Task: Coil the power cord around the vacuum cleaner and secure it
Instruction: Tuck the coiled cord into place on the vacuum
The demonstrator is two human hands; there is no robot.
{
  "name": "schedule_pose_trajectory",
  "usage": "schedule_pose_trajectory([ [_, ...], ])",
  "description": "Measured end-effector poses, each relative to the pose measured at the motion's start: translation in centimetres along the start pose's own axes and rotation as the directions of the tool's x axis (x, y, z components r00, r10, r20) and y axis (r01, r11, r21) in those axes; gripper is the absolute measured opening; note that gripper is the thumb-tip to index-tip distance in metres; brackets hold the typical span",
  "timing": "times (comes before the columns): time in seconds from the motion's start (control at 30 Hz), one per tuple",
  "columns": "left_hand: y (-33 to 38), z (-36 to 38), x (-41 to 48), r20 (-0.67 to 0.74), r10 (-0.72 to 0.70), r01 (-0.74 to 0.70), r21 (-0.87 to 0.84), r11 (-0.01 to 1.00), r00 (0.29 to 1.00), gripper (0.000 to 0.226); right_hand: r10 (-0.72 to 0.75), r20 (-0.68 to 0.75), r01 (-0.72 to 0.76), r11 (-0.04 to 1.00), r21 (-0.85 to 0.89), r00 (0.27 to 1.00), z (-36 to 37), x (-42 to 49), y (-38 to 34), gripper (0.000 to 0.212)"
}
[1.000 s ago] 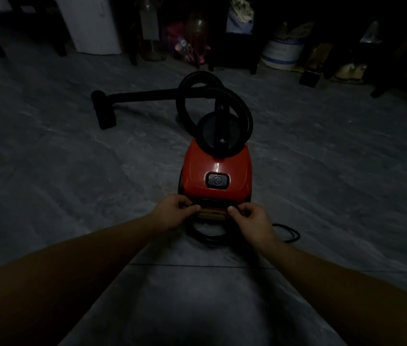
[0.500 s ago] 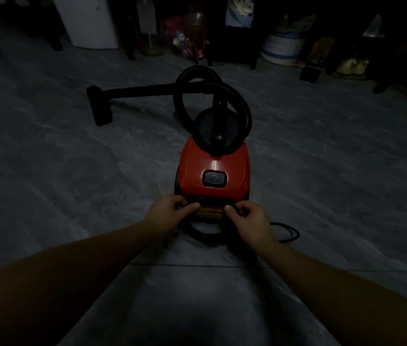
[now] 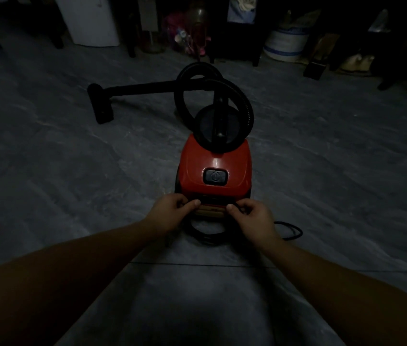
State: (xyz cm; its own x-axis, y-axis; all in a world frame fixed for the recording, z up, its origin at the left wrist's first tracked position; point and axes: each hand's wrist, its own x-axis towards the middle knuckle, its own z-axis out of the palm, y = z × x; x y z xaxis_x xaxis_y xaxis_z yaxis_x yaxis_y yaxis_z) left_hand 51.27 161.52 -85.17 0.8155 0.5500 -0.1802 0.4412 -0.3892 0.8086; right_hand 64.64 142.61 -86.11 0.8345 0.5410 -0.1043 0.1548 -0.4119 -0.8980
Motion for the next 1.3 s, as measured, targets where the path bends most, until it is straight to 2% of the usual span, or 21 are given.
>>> schedule_pose_trajectory([
  [0.17, 0.0, -0.1, 0.3, 0.021, -0.018, 0.018, -0.004, 1.0, 1.0, 0.039, -0.017, -0.009, 0.017, 1.0, -0.022, 1.0, -0.1, -0.1, -0.1, 0.012],
  [0.37, 0.3, 0.5, 0.2, 0.008, 0.014, -0.015, 0.052, 0.999, 1.0, 0.037, 0.012, -0.173, -0.012, 1.0, -0.001, 0.985, 0.5, -1.2, 0.1, 0.013],
  [0.53, 0.2, 0.5, 0.4, 0.018, 0.028, -0.028, 0.047, 0.999, 0.999, 0.038, -0.022, -0.157, 0.019, 1.0, -0.021, 0.987, 0.2, -1.0, 0.3, 0.021],
  [0.73, 0.2, 0.7, 0.2, -0.024, 0.067, -0.064, 0.092, 0.994, 0.997, 0.039, -0.025, -0.215, 0.02, 0.999, -0.025, 0.976, 0.4, -1.1, 0.4, 0.022],
  [0.87, 0.0, 0.8, 0.4, -0.028, 0.106, -0.103, 0.097, 0.99, 0.994, 0.041, -0.011, -0.159, 0.006, 1.0, -0.03, 0.987, 0.0, -0.6, 0.9, 0.025],
  [1.0, -0.2, 0.6, 0.8, -0.001, 0.081, -0.081, 0.088, 0.993, 0.997, 0.041, -0.036, -0.136, 0.029, 0.998, -0.054, 0.99, 0.2, -0.2, 1.2, 0.025],
  [1.3, 0.0, 0.2, 1.6, 0.06, -0.093, 0.098, -0.07, 0.993, 0.994, 0.041, 0.05, -0.032, -0.049, 0.998, 0.026, 0.998, -0.4, 1.6, 1.6, 0.019],
])
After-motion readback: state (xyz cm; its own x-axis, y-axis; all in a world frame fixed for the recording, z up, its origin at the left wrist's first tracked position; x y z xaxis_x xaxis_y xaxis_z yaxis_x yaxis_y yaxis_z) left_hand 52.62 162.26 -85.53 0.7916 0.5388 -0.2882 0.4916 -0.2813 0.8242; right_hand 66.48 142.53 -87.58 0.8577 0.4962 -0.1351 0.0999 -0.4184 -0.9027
